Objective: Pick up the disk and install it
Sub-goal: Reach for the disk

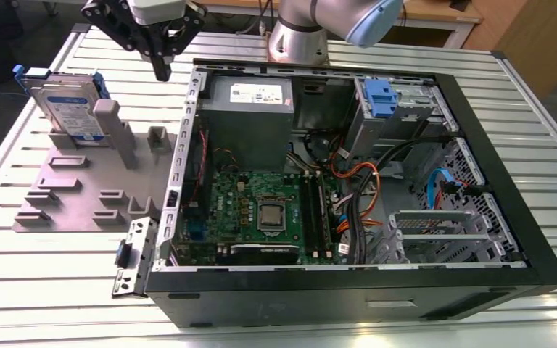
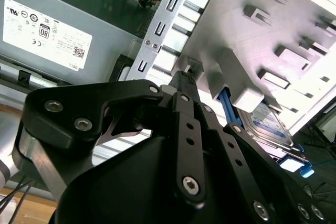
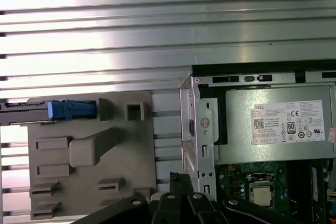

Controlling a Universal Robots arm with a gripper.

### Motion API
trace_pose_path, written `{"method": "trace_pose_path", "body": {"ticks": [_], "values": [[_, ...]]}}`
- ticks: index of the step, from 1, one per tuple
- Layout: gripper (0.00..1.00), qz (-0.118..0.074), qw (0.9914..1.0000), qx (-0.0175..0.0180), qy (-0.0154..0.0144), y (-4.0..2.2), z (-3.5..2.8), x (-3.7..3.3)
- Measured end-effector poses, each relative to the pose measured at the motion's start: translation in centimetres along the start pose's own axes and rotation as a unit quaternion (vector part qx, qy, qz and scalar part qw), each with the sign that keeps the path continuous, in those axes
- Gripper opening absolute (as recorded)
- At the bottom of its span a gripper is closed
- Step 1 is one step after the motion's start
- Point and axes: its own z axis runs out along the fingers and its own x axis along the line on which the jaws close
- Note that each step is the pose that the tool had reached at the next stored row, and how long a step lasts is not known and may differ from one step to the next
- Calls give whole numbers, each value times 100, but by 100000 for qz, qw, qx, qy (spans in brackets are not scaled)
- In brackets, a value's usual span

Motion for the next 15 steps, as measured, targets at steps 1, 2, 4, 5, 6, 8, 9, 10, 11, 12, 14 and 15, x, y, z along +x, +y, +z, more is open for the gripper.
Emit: {"method": "trace_pose_path", "body": {"ticks": [1, 2, 4, 5, 6, 8, 9, 10, 11, 12, 14, 15], "values": [[11, 0, 100000, 2, 1, 0, 0, 2], [11, 5, 100000, 5, 14, -1, 3, 8], [11, 6, 100000, 2, 24, -2, 9, 16], [11, 5, 100000, 4, 30, -2, 9, 17], [11, 6, 100000, 4, 33, -2, 10, 19], [11, 9, 100000, -5, 28, -2, 13, 24], [11, 12, 100000, -3, 29, -3, 13, 28], [11, 10, 100000, 1, 32, -3, 14, 32], [11, 9, 100000, 5, 35, -3, 14, 36], [11, 9, 100000, 4, 35, -4, 14, 41], [11, 6, 100000, 1, 31, -4, 16, 48], [11, 6, 100000, 2, 31, -5, 17, 52]]}}
